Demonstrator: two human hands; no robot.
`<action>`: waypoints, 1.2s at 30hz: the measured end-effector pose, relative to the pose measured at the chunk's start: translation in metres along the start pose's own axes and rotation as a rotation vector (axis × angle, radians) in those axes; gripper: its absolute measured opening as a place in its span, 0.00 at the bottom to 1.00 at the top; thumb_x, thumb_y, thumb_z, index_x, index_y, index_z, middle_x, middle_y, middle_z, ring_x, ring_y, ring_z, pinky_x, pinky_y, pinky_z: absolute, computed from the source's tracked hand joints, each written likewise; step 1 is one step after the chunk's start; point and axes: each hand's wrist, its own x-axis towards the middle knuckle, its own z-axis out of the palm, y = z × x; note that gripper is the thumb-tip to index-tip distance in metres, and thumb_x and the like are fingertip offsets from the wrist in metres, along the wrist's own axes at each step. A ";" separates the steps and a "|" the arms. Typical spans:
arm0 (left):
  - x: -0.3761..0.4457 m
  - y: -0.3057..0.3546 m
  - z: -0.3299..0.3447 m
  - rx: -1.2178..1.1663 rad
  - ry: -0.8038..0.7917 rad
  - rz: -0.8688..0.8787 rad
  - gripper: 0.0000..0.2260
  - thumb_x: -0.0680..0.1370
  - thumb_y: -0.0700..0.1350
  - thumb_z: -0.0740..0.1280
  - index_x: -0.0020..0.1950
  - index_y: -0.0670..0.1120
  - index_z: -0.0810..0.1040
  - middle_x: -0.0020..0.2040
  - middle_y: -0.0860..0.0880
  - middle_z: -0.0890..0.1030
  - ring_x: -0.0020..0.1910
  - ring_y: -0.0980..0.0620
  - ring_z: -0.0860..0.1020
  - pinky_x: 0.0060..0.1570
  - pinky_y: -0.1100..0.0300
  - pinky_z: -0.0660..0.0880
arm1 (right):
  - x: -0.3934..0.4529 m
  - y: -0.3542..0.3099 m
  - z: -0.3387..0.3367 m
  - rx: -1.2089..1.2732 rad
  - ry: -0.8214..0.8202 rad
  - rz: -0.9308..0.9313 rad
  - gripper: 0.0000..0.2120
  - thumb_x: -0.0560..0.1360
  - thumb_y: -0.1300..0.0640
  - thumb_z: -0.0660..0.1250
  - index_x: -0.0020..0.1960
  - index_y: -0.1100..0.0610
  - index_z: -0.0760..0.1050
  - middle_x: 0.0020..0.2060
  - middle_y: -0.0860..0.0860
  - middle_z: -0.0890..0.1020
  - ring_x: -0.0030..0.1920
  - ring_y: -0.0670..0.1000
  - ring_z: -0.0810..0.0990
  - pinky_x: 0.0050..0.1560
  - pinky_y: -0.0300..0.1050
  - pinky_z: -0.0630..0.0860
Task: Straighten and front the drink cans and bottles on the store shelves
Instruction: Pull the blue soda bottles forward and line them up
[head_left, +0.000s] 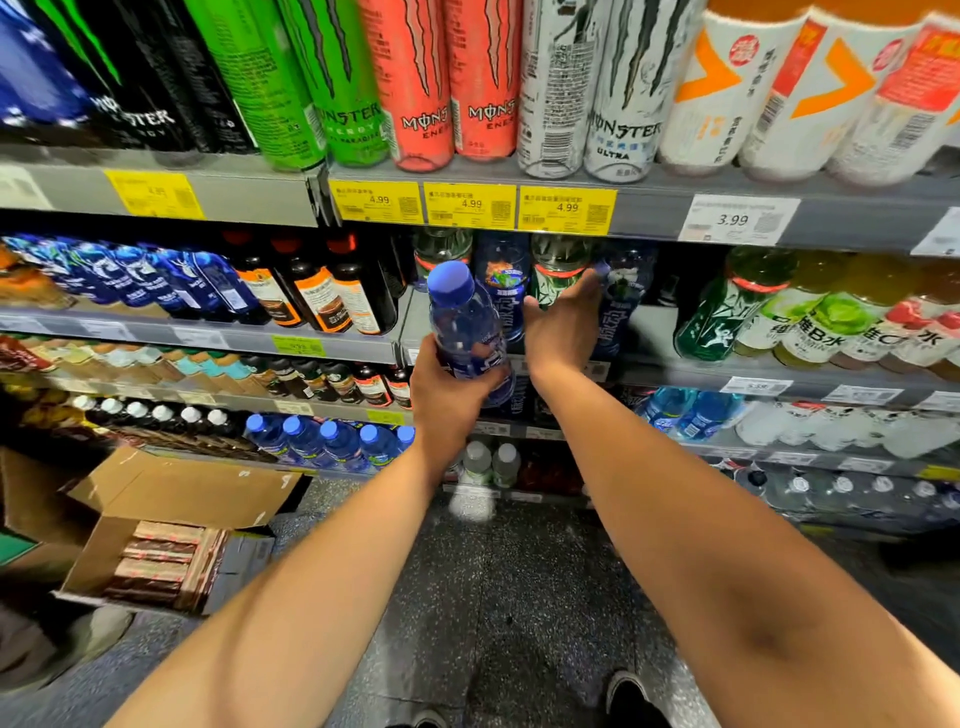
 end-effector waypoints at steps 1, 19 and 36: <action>0.001 -0.001 -0.002 -0.004 -0.001 0.000 0.22 0.63 0.42 0.82 0.53 0.45 0.77 0.43 0.57 0.83 0.42 0.61 0.80 0.44 0.64 0.75 | 0.000 0.000 0.000 -0.044 -0.006 0.005 0.41 0.78 0.48 0.66 0.78 0.66 0.47 0.76 0.60 0.59 0.75 0.58 0.62 0.68 0.46 0.65; -0.006 0.000 -0.009 0.003 -0.020 0.033 0.29 0.61 0.49 0.82 0.58 0.45 0.78 0.50 0.51 0.84 0.49 0.55 0.82 0.50 0.59 0.77 | -0.028 0.020 -0.020 0.447 0.150 0.117 0.37 0.68 0.52 0.77 0.70 0.59 0.62 0.57 0.57 0.81 0.55 0.57 0.81 0.49 0.41 0.73; -0.029 0.035 0.053 0.011 -0.022 -0.015 0.21 0.64 0.43 0.82 0.46 0.56 0.73 0.41 0.60 0.80 0.37 0.70 0.77 0.40 0.72 0.72 | -0.019 0.116 -0.097 0.454 0.300 0.207 0.47 0.68 0.47 0.78 0.77 0.59 0.55 0.66 0.61 0.74 0.66 0.59 0.75 0.65 0.51 0.73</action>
